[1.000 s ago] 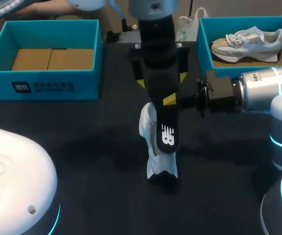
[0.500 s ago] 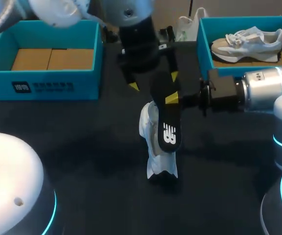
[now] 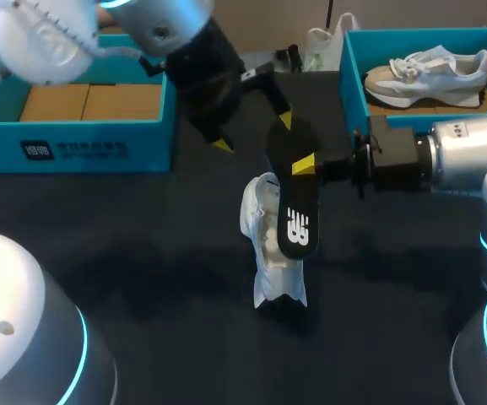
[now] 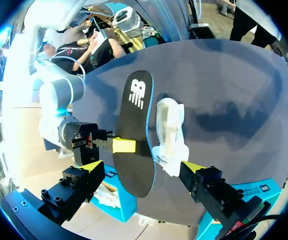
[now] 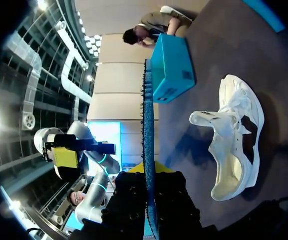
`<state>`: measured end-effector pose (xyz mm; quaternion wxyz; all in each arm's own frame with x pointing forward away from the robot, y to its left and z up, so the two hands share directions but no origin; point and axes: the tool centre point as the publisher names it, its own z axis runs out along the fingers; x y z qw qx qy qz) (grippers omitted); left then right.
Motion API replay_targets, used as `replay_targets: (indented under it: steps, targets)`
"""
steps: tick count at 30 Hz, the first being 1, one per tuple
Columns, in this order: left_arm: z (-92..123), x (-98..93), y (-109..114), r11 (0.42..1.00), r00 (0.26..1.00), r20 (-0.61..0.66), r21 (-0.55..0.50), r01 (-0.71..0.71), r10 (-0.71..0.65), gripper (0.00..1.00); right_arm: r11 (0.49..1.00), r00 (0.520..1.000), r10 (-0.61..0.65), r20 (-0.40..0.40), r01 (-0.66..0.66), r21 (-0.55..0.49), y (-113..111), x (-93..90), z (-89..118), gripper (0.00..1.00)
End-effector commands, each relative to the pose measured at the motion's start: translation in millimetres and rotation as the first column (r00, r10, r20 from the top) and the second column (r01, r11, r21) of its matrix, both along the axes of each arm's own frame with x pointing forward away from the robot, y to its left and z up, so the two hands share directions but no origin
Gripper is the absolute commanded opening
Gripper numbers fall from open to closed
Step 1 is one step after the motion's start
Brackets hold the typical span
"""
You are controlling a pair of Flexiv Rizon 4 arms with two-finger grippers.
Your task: Take the shoe out of the shoebox, open the shoe tongue, remove and reinsert the insole, then place the shoe into the shoebox
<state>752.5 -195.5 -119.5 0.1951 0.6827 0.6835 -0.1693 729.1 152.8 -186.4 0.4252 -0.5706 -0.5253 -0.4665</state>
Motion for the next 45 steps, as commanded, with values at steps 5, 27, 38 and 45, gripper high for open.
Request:
replay_targets:
  steps: [5, 27, 38, 45]
  targets:
    - [-9, -5.9, 16, 0.873, 0.999, 0.038, -0.488, 0.015, 0.004, 1.00, 1.000, 1.000, -0.004, 0.008, 0.004, 0.005, -4, -1.6, 7, 0.00]
    - [-7, -10.1, 23, 0.605, 0.996, 0.089, -0.793, 0.078, -0.012, 1.00, 0.999, 1.000, -0.012, 0.008, 0.011, 0.031, -8, -6.7, 8, 0.00]
    - [-7, -13.8, 22, 0.578, 0.994, 0.109, -0.812, 0.082, 0.012, 1.00, 1.000, 1.000, -0.010, 0.013, 0.009, 0.029, -10, -5.3, 9, 0.00]
    - [-13, -12.4, 20, 0.657, 0.994, 0.112, -0.750, 0.077, 0.012, 1.00, 0.999, 1.000, -0.010, 0.012, 0.010, 0.034, -11, -6.4, 7, 0.00]
